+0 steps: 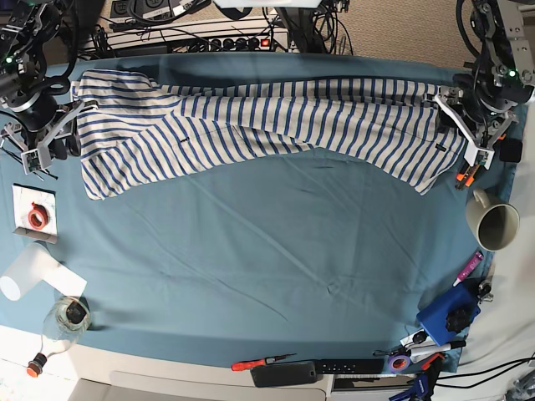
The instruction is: Fold the T-shirt properly
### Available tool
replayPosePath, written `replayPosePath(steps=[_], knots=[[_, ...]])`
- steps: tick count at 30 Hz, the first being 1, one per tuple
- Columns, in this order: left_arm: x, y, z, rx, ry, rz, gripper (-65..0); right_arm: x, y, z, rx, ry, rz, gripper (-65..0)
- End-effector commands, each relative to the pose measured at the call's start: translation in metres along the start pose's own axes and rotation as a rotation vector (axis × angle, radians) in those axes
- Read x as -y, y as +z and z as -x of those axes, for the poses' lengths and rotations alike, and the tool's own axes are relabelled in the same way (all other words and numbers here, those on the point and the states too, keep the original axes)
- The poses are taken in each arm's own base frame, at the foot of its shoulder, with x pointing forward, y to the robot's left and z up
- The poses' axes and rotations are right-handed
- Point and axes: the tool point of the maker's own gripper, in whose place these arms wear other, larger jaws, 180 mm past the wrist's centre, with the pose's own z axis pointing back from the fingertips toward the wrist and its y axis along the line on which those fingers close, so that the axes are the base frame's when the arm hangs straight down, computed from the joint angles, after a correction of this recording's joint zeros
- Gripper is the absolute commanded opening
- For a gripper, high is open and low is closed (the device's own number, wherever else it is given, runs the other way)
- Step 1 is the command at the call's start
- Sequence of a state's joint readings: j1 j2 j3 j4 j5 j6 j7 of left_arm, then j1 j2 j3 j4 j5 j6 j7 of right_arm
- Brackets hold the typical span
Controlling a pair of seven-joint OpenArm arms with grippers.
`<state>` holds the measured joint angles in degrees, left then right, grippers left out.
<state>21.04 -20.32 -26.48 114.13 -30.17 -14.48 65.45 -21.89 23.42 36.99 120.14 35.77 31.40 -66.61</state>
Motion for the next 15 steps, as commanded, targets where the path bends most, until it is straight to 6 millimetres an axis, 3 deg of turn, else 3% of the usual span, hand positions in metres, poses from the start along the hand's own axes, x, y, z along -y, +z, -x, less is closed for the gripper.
replayPosePath(steps=[1,8,15], knots=[[-0.003,0.002,-0.008,0.026,0.0,0.001,-36.2,0.008,0.005,-0.012,0.035,0.019,0.03,-48.8],[0.001,-0.012,0.002,-0.015,0.052,0.062,-36.2,0.01,0.005,-0.011,0.032,0.016,0.045,-48.9],[0.013,-0.037,0.05,-0.158,0.185,0.162,-36.2,0.011,0.005,-0.013,0.045,0.009,0.048,-48.9]])
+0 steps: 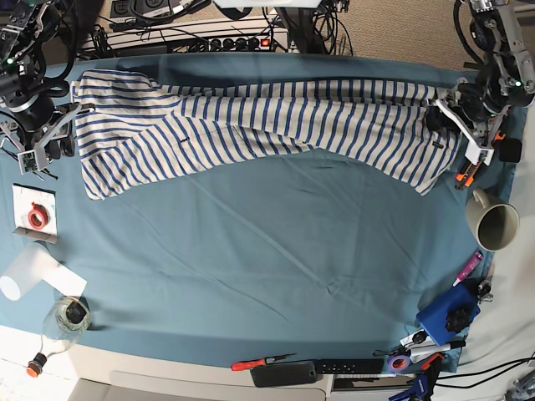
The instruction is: Fold the T-shirt properly
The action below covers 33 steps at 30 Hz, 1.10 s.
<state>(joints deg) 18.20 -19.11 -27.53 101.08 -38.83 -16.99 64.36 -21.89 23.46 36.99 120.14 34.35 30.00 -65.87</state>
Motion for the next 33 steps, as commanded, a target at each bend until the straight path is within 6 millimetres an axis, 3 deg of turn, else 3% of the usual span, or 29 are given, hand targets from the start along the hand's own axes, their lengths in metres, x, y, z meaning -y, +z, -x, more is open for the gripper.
replayPosePath(steps=[1,4,8,18,33], knots=[[0.0,-0.007,0.03,-0.117,0.027,0.004,-36.2,0.006,0.004,-0.014,0.048,0.021,0.018,-48.9],[-0.001,-0.008,0.034,-0.134,0.034,0.003,-41.6,0.006,0.004,-0.017,0.058,0.02,0.02,-48.9],[-0.001,-0.007,0.04,-0.169,0.038,0.002,-65.0,0.007,0.004,-0.021,0.077,0.02,0.021,-48.9],[0.006,0.001,0.028,-0.143,-0.009,0.001,-65.0,0.006,0.005,-0.026,0.103,0.02,0.021,-48.9],[0.052,0.05,-0.058,0.194,-0.278,-0.005,-65.0,0.006,0.005,-0.028,0.114,0.02,0.021,-48.9]])
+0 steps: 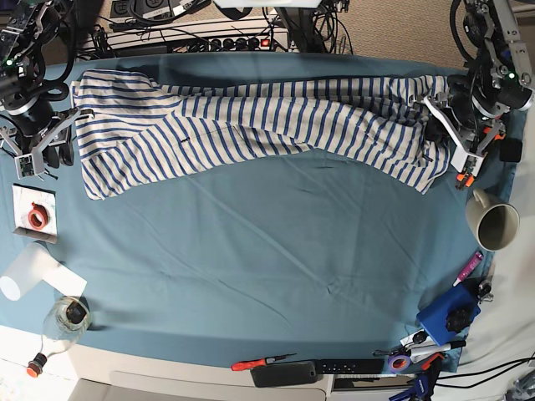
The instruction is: Fold the T-shirt properly
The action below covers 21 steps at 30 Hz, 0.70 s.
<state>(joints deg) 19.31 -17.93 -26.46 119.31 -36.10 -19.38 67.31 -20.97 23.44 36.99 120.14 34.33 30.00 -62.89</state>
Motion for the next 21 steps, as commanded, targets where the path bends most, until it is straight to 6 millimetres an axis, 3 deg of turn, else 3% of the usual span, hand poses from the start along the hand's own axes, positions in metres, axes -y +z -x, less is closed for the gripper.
replayPosePath(steps=[1,5,13,19,20,21], knots=[[0.004,0.007,-0.017,0.063,-0.043,0.012,-65.0,0.005,0.004,-0.014,0.048,0.022,0.016,-48.9],[0.01,0.011,-0.022,0.078,-0.094,0.025,-65.0,0.005,0.004,-0.013,0.047,0.022,0.016,-48.9],[-0.007,0.012,0.007,-0.022,-0.079,-0.072,-65.0,0.005,0.004,-0.014,0.047,0.022,0.016,-48.9],[-0.007,0.011,0.018,-0.032,-0.064,-0.067,-65.0,0.005,0.004,-0.014,0.048,0.022,0.016,-48.9],[-0.007,0.011,0.018,-0.027,-0.062,-0.066,-60.7,0.005,0.004,-0.014,0.048,0.022,0.016,-48.9],[-0.006,0.01,0.017,-0.025,-0.059,-0.065,-52.0,0.005,0.004,-0.014,0.047,0.022,0.016,-48.9]])
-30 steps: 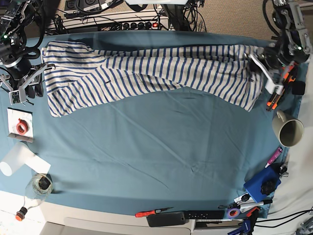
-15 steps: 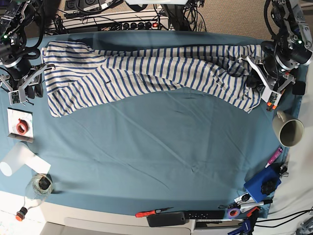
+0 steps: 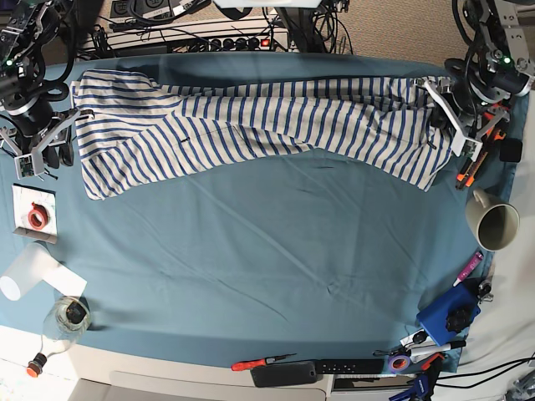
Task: Fold the T-shirt properly
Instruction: 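Lift the strip end with the left gripper and fold it toward the right gripper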
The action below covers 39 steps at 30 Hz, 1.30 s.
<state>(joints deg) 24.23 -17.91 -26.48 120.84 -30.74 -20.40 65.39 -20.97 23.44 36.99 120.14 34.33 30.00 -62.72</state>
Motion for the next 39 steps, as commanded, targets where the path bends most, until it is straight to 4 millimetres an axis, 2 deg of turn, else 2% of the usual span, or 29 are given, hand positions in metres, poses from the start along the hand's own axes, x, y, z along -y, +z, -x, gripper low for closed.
replayPosePath(steps=[1,3,4,7,9,14,21,25,27,28,31,32,39], knots=[[0.0,0.003,-0.012,0.056,-0.006,-0.002,-43.4,0.005,0.004,-0.013,0.045,0.021,0.016,-48.9],[0.003,0.002,-0.017,0.092,0.008,-0.005,-31.8,0.005,0.004,-0.013,0.045,0.021,0.016,-48.9],[0.005,0.001,-0.019,0.108,0.018,-0.006,-29.9,0.005,0.004,-0.013,0.045,0.022,0.016,-48.9],[0.01,-0.002,-0.026,0.169,0.046,-0.018,-29.8,0.005,0.004,-0.013,0.045,0.021,0.016,-48.9],[0.007,-0.003,-0.024,0.166,0.065,-0.051,-29.8,0.005,0.004,-0.013,0.045,0.021,0.016,-48.9],[-0.013,-0.01,0.003,0.043,0.138,-0.151,-29.8,0.005,0.004,-0.013,0.045,0.021,0.016,-48.9],[0.009,-0.032,0.044,-0.098,0.276,0.003,-29.8,0.005,0.005,-0.019,0.076,0.022,0.015,-48.9],[0.023,-0.035,0.044,-0.095,0.332,0.092,-29.9,0.005,0.005,-0.021,0.086,0.022,0.015,-48.9],[0.027,-0.035,0.043,-0.101,0.341,0.117,-33.5,0.005,0.005,-0.022,0.094,0.021,0.015,-48.9],[0.03,-0.035,0.043,-0.108,0.345,0.128,-38.5,0.005,0.005,-0.022,0.095,0.022,0.015,-48.9],[0.033,-0.034,0.042,-0.108,0.352,0.149,-60.7,0.005,0.005,-0.022,0.096,0.022,0.015,-48.9],[0.033,-0.035,0.041,-0.105,0.352,0.147,-65.0,0.005,0.005,-0.022,0.096,0.022,0.015,-48.9],[0.03,-0.035,0.039,-0.104,0.287,0.139,-65.0,0.005,0.005,-0.025,0.108,0.022,0.015,-48.9]])
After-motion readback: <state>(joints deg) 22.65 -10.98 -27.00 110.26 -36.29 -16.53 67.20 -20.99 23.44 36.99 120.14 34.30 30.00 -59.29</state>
